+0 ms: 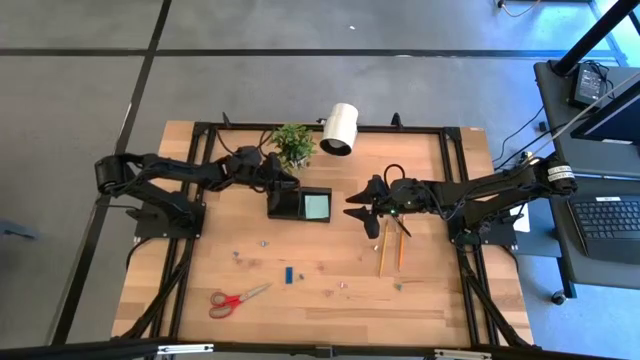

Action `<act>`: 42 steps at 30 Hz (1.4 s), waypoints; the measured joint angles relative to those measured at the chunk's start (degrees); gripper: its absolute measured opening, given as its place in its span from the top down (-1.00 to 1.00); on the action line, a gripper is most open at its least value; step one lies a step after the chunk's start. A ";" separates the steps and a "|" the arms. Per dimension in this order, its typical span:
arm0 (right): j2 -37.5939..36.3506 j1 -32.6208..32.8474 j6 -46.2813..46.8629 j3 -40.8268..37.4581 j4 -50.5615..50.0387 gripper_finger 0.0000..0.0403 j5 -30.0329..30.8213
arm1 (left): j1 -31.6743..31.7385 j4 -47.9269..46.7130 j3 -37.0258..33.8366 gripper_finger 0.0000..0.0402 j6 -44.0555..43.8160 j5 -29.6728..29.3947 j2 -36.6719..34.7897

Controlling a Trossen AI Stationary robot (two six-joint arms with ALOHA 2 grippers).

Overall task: Pick and place office supplies into organizer
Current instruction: Put the red scissors into the black desk organizer

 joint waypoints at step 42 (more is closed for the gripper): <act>0.00 0.00 -3.06 0.00 -1.18 0.07 -0.65 | -60.61 -81.78 28.79 0.40 -43.42 -9.61 -6.87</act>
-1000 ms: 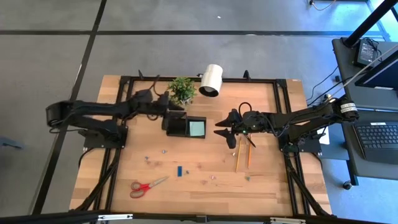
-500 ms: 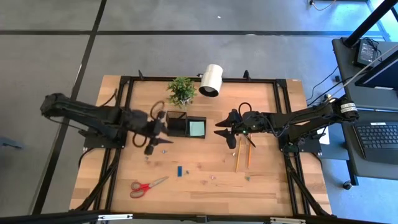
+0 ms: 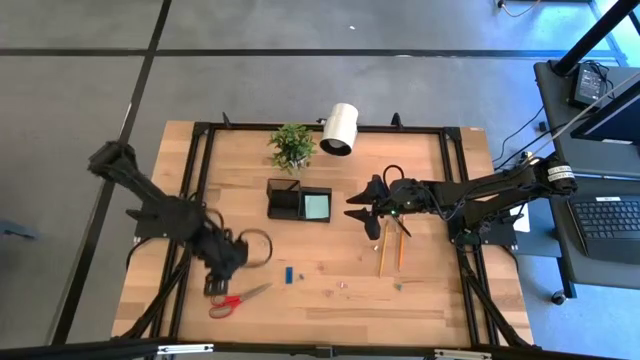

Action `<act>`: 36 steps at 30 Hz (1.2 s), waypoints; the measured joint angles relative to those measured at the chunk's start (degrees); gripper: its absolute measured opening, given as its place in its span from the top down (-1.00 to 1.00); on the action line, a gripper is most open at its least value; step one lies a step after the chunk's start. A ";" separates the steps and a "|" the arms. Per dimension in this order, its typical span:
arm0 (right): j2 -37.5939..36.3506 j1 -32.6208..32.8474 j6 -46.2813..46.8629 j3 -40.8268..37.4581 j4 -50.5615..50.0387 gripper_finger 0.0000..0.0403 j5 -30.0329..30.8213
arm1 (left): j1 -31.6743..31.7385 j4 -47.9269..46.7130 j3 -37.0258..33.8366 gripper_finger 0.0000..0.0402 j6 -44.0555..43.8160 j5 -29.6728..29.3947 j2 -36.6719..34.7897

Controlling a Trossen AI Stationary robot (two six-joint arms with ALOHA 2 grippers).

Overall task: Pick and place office supplies into organizer
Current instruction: Put the red scissors into the black desk organizer

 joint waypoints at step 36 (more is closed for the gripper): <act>0.00 -0.97 -2.62 0.00 0.03 0.07 -0.03 | -8.43 14.38 0.00 0.39 -32.68 23.92 17.40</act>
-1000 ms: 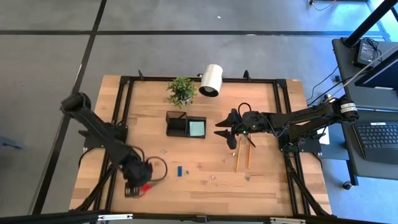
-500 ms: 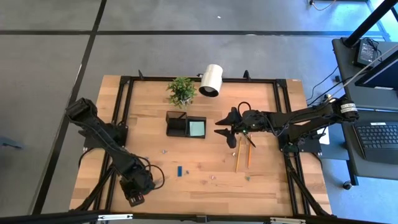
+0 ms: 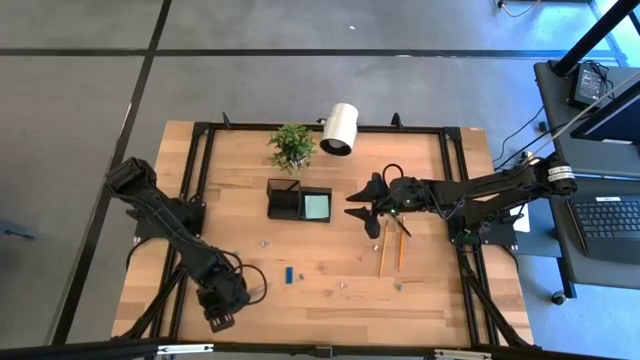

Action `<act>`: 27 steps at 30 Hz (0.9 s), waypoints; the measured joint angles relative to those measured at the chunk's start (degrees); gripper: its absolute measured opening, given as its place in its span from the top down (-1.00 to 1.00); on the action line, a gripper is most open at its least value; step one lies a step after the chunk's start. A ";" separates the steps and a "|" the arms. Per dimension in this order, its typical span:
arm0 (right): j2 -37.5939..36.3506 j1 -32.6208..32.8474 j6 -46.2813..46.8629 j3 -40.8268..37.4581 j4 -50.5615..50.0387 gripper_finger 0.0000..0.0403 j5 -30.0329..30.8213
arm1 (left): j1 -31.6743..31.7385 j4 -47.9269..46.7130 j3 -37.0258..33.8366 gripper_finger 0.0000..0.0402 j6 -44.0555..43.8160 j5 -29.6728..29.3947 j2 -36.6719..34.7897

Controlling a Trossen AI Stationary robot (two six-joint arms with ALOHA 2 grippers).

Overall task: Pick and place office supplies into organizer
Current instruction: Put the red scissors into the black desk organizer

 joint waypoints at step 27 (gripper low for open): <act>-0.01 -1.11 0.93 0.00 0.01 0.06 0.07 | -1.17 -1.53 -0.01 0.17 1.51 -2.80 0.00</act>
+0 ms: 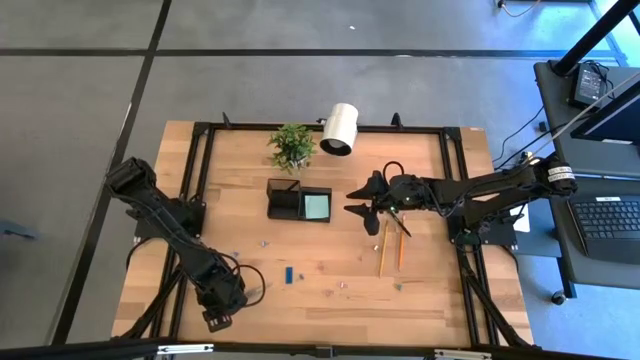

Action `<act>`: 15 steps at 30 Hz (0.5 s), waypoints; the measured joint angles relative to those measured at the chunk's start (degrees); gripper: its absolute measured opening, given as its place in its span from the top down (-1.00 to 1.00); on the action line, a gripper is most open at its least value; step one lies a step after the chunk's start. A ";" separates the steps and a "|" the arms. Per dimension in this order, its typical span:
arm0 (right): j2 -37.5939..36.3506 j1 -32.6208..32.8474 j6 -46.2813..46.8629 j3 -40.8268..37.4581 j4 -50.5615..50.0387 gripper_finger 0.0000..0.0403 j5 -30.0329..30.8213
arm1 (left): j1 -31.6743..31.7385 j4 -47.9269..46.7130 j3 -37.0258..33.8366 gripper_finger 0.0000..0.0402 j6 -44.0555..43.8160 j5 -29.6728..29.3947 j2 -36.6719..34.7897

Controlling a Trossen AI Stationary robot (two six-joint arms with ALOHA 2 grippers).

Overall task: Pick and place office supplies into organizer
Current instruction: Put the red scissors into the black desk organizer

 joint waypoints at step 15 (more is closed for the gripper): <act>-0.01 -0.02 0.27 0.00 0.00 0.06 -0.02 | 0.42 -3.71 -0.03 0.16 -5.01 -4.09 0.00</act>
